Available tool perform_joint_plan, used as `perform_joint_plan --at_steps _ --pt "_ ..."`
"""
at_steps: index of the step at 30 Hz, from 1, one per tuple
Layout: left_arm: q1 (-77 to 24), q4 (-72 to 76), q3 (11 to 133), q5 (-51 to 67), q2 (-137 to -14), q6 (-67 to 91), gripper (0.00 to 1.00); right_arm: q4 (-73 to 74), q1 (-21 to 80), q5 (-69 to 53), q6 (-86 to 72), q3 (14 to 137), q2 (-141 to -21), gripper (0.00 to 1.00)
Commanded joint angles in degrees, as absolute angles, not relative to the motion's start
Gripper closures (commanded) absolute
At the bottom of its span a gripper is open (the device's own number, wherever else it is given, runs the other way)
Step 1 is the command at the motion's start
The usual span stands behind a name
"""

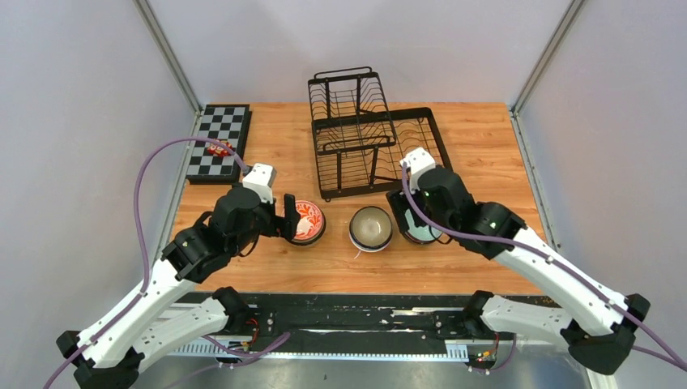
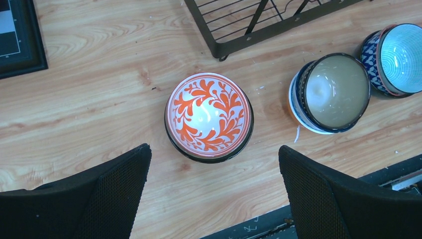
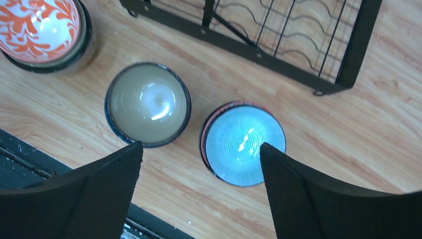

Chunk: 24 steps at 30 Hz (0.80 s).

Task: Load the bowls into the dish rack
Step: Adjust the dish rack at the center of the board.

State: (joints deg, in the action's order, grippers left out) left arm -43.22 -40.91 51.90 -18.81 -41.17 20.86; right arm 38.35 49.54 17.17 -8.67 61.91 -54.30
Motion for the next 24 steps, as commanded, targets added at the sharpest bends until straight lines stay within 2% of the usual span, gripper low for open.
perform_joint_plan --at_steps 1,11,18,24 --pt "-43.51 -42.21 51.55 -20.33 -41.01 21.89 0.00 36.39 50.27 15.12 -3.98 69.35 -59.41 0.10" --pt "-43.51 -43.48 51.20 -18.89 -37.67 20.86 0.00 37.27 50.06 12.58 9.85 84.62 -72.30 0.10" --pt "-43.51 -44.29 51.97 -17.95 -36.92 19.84 0.00 38.25 49.59 5.32 22.50 94.55 -78.74 0.10" --pt "-43.51 -45.21 52.29 -17.24 -35.83 18.51 0.00 45.07 49.50 -3.00 31.37 103.94 -84.81 0.10"
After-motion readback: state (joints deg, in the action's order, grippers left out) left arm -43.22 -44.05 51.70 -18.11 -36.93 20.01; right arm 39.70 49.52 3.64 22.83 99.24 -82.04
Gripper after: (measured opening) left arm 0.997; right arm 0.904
